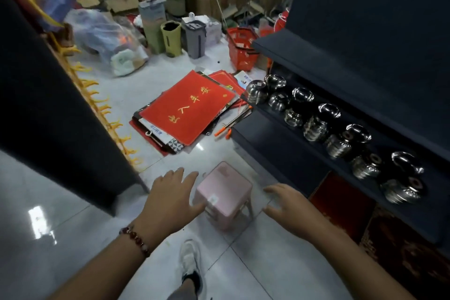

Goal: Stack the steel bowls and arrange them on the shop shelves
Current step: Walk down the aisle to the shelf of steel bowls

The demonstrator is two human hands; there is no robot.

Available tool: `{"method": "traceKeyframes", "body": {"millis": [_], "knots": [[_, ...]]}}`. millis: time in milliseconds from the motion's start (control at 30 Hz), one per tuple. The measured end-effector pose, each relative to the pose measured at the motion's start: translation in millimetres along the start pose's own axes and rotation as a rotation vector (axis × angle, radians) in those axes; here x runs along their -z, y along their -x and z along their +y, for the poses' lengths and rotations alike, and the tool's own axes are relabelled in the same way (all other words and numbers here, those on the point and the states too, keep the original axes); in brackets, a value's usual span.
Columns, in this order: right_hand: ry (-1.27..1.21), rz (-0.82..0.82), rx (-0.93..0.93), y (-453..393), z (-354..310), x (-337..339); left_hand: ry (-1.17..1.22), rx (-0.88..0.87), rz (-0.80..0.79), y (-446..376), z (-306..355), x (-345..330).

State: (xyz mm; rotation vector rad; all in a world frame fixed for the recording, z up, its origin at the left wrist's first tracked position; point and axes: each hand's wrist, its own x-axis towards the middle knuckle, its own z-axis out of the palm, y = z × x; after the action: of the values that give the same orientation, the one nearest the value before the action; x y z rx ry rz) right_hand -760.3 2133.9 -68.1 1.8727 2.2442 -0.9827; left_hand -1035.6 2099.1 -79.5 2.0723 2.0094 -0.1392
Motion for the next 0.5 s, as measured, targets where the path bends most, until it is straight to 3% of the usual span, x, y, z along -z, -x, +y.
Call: {"method": "traceKeyframes", "body": {"millis": [200, 500], "knots": [[-0.111, 0.109, -0.106, -84, -19, 53, -0.098, -0.212, -0.035, -140, -11, 45], [-0.228, 0.236, -0.279, -148, 35, 101, -0.187, -0.503, -0.054, -291, 70, 80]]}}
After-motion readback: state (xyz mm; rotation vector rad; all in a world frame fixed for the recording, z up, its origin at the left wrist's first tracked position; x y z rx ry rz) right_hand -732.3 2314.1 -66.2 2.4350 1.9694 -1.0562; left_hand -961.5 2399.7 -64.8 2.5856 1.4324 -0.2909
